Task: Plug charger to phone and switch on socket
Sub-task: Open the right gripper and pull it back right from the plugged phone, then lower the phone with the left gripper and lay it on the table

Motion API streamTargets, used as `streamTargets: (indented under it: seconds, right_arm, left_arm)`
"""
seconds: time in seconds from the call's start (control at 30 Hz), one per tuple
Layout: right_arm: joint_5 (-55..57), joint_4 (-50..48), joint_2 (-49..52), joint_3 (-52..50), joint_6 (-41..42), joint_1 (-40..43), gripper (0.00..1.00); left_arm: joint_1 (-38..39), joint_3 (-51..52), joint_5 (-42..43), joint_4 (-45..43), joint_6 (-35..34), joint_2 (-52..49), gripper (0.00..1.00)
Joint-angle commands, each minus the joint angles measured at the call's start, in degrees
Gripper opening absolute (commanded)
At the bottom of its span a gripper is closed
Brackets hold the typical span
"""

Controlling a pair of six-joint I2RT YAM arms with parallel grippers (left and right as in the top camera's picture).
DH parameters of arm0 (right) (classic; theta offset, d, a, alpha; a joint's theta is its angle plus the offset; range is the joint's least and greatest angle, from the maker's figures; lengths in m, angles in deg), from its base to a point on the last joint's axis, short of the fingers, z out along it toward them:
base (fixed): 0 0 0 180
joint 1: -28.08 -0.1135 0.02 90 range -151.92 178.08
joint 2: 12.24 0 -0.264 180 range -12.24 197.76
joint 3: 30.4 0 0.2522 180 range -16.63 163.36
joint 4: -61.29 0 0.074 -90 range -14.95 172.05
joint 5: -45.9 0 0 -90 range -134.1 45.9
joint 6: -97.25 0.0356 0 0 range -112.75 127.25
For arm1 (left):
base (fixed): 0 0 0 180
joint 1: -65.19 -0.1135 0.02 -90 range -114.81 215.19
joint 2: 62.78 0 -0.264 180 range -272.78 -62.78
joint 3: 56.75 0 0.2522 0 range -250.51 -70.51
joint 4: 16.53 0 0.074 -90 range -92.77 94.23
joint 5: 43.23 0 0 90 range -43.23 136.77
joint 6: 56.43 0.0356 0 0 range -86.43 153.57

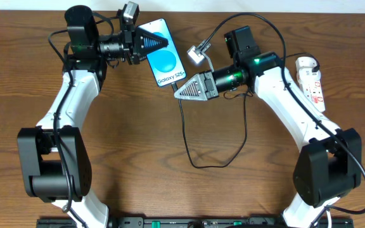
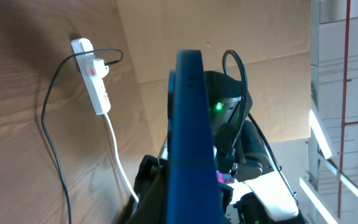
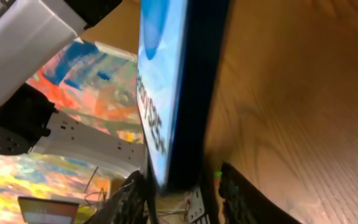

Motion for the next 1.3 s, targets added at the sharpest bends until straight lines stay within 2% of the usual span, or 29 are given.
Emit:
streamTargets:
  seconds: [0.0, 0.23, 0.47, 0.77, 1.1, 1.27]
  right_arm:
    - [-0.3, 0.1, -0.6, 0.6, -1.2, 2.2, 0.41]
    - [-2.1, 0.3, -0.6, 0.6, -1.2, 5.1, 0.5]
    - [0.1, 0.4, -0.6, 0.6, -1.2, 5.2, 0.5]
    - [9.7, 3.9, -0.6, 0.6, -1.2, 5.2, 0.51]
    - [15.5, 5.9, -0.6, 0.6, -1.2, 5.2, 0.52]
    - [17.1, 6.8, -0.6, 0.6, -1.2, 5.2, 0.52]
  left_arm:
    - [-0.7, 0.9, 2.6, -0.2, 2.3, 2.1, 0.07]
    - [-0.9, 4.2, 2.6, 0.1, 5.3, 2.1, 0.07]
    - [-0.9, 8.3, 2.5, 0.1, 8.7, 2.1, 0.07]
    - [-0.9, 12.6, -1.0, 0.1, 10.2, 2.0, 0.07]
    - [-0.9, 13.8, -4.4, 0.2, 12.1, 2.0, 0.07]
    - [-0.9, 13.8, -8.1, 4.6, 13.0, 2.0, 0.07]
